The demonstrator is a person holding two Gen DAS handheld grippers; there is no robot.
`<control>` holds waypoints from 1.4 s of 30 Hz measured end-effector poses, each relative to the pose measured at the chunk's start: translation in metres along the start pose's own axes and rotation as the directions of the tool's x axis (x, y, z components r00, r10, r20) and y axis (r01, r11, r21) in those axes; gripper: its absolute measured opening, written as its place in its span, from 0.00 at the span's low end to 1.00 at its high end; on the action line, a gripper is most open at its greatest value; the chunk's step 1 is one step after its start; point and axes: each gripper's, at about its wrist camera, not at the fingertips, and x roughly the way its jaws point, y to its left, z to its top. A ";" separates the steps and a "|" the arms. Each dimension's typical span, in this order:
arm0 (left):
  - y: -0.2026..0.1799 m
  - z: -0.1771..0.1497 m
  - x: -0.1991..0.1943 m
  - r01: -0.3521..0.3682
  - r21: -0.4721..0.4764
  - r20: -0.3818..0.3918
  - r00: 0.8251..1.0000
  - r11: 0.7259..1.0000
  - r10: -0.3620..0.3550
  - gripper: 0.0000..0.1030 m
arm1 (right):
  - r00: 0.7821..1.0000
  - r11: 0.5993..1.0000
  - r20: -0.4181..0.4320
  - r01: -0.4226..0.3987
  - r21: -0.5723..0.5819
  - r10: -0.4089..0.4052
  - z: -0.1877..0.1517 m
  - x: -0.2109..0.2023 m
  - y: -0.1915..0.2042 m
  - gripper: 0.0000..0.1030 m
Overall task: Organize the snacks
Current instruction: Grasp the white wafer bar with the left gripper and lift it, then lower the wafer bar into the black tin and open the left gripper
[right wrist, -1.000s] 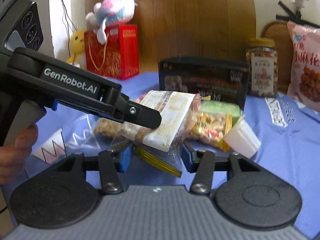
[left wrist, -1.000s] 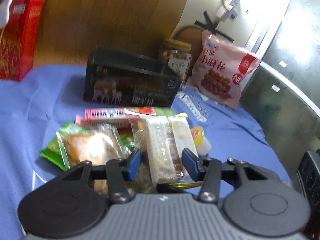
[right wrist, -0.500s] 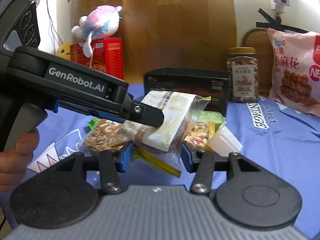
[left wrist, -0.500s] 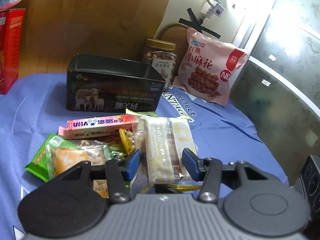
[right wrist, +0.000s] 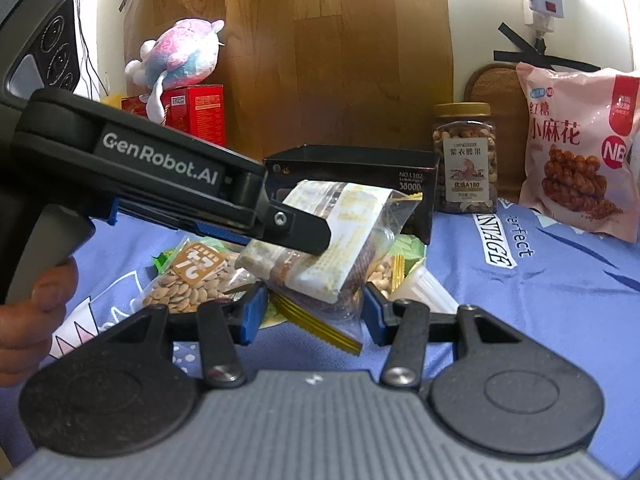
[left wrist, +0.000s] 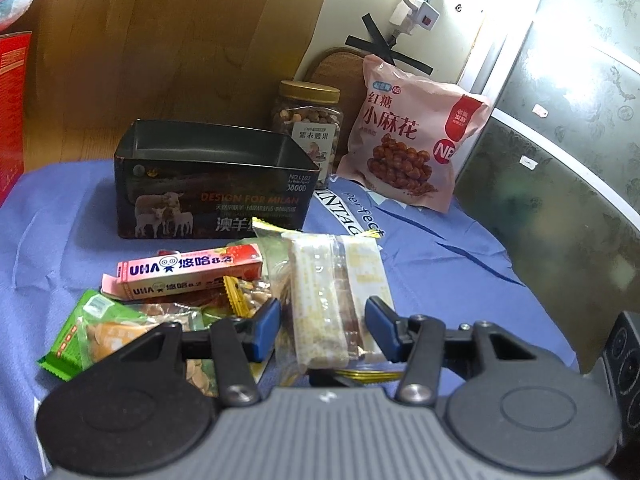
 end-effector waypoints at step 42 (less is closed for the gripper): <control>-0.003 0.051 0.002 -0.043 0.096 0.043 0.998 0.994 0.039 0.46 | 0.999 0.998 0.023 -0.023 0.051 0.022 0.025 0.015 -0.013 0.51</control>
